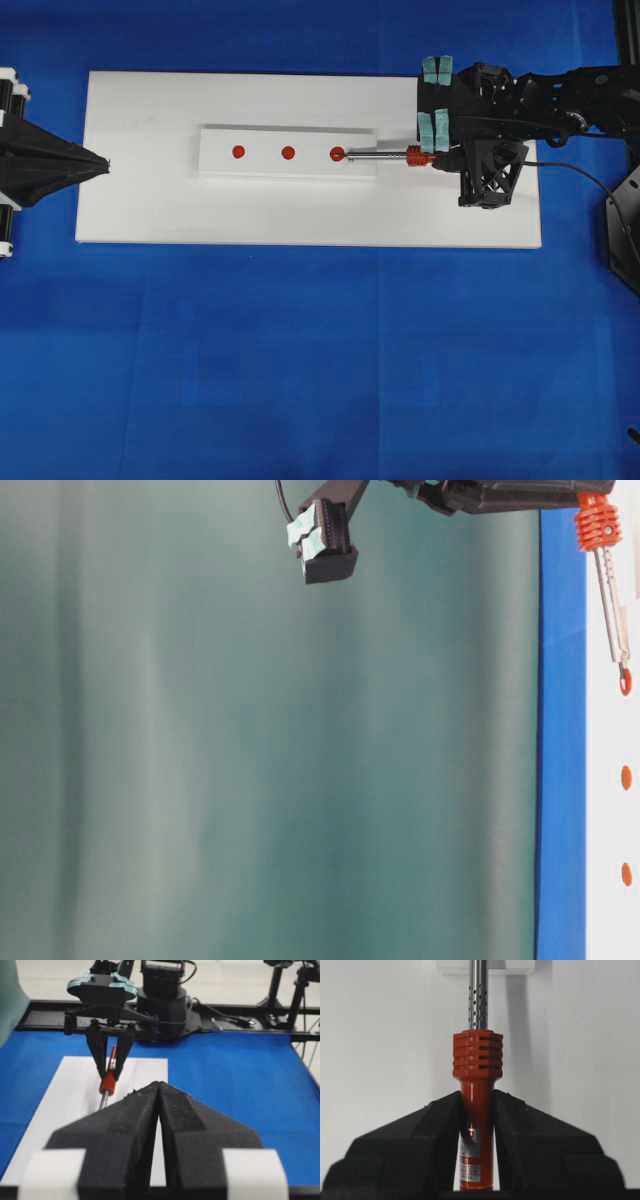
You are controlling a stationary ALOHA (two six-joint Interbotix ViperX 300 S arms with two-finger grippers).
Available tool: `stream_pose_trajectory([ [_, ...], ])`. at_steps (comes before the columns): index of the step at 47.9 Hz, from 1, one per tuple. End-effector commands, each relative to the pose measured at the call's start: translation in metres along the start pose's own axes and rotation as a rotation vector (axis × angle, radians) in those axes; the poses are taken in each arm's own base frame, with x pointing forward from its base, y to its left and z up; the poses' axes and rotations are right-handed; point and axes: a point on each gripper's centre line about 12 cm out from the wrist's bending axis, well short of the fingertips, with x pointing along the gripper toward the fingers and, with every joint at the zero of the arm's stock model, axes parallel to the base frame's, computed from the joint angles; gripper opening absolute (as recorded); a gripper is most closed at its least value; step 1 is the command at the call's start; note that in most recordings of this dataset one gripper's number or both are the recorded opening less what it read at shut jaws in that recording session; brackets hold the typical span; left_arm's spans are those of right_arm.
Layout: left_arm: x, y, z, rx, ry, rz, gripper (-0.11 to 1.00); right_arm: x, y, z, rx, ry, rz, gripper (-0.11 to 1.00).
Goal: Touch the tip of the soldering iron to the mark.
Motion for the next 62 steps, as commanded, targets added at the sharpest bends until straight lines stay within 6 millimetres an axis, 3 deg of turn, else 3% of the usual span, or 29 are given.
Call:
stream_pose_trajectory([
  [1,0.002,-0.001,0.005,0.001,-0.015,-0.004,0.0,-0.004,-0.001,0.007,-0.003,-0.024,-0.005,0.06],
  [33,0.002,-0.001,0.006,-0.008,-0.02,-0.004,0.0,-0.011,-0.001,0.013,0.004,-0.053,-0.006,0.06],
  [39,0.002,0.0,0.006,-0.011,-0.02,-0.003,0.0,-0.031,-0.001,0.025,0.016,-0.128,-0.015,0.06],
  [55,0.002,-0.001,0.006,-0.013,-0.02,-0.004,0.0,-0.11,0.007,0.045,-0.016,-0.262,-0.004,0.06],
  [62,0.002,0.0,0.006,-0.014,-0.021,-0.002,0.0,-0.122,0.007,0.046,-0.024,-0.279,-0.01,0.06],
])
